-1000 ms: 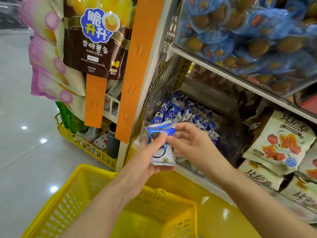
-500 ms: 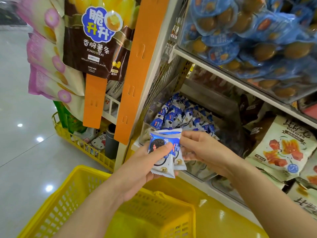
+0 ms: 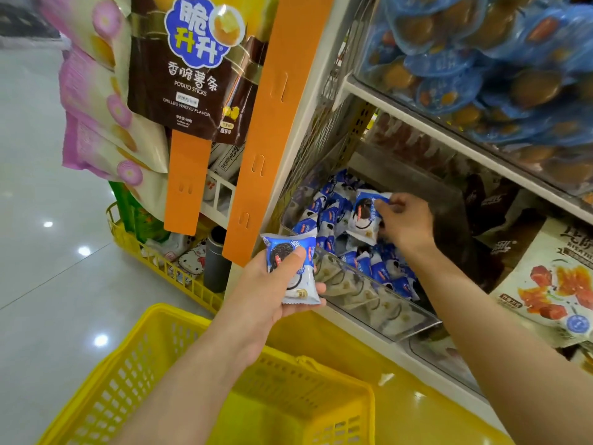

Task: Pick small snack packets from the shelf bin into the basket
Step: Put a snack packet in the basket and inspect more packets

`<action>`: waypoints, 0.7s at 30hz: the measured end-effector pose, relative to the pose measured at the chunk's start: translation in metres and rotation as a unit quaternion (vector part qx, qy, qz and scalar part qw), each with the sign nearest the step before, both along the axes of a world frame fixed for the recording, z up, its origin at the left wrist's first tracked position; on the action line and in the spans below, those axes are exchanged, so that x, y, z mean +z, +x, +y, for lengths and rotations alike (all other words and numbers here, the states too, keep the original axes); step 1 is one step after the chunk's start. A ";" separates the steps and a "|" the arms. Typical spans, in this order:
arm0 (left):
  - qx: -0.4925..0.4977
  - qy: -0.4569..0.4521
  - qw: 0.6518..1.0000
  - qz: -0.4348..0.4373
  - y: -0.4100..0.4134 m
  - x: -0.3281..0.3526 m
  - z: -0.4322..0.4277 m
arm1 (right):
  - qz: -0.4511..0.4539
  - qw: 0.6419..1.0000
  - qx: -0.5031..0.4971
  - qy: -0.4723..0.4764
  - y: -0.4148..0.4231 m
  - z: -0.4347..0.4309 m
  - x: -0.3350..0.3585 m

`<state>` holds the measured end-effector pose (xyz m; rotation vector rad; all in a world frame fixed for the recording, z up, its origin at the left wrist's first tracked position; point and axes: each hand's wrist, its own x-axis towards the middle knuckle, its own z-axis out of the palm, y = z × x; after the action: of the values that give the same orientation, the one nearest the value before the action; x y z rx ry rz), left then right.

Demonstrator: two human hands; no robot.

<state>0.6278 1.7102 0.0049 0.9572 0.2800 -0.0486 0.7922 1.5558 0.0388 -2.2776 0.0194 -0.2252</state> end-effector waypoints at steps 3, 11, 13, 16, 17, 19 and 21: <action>-0.002 0.004 1.000 0.008 0.000 0.000 0.001 | 0.037 0.997 0.019 -0.067 0.010 0.006 -0.013; -0.002 0.007 1.000 0.016 0.004 0.001 0.003 | 0.107 0.976 0.068 -0.178 0.019 0.007 -0.017; -0.002 0.007 1.000 0.019 0.005 0.001 0.002 | 0.110 0.971 0.074 -0.198 0.023 0.010 -0.017; -0.004 0.010 1.000 0.021 0.006 0.000 0.002 | 0.097 0.967 0.083 -0.221 0.026 0.017 -0.020; -0.005 0.011 1.000 0.023 0.006 0.000 0.002 | 0.099 0.965 0.088 -0.227 0.027 0.017 -0.022; -0.008 0.011 1.000 0.026 0.006 -0.001 0.002 | 0.122 0.962 0.094 -0.223 0.027 0.017 -0.025; -0.010 0.013 0.999 0.029 0.007 -0.002 0.001 | 0.145 0.960 0.100 -0.219 0.029 0.015 -0.025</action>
<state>0.6343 1.7117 0.0033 0.9852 0.3243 -0.0910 0.8216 1.5712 0.0134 -2.7122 -0.1195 0.2386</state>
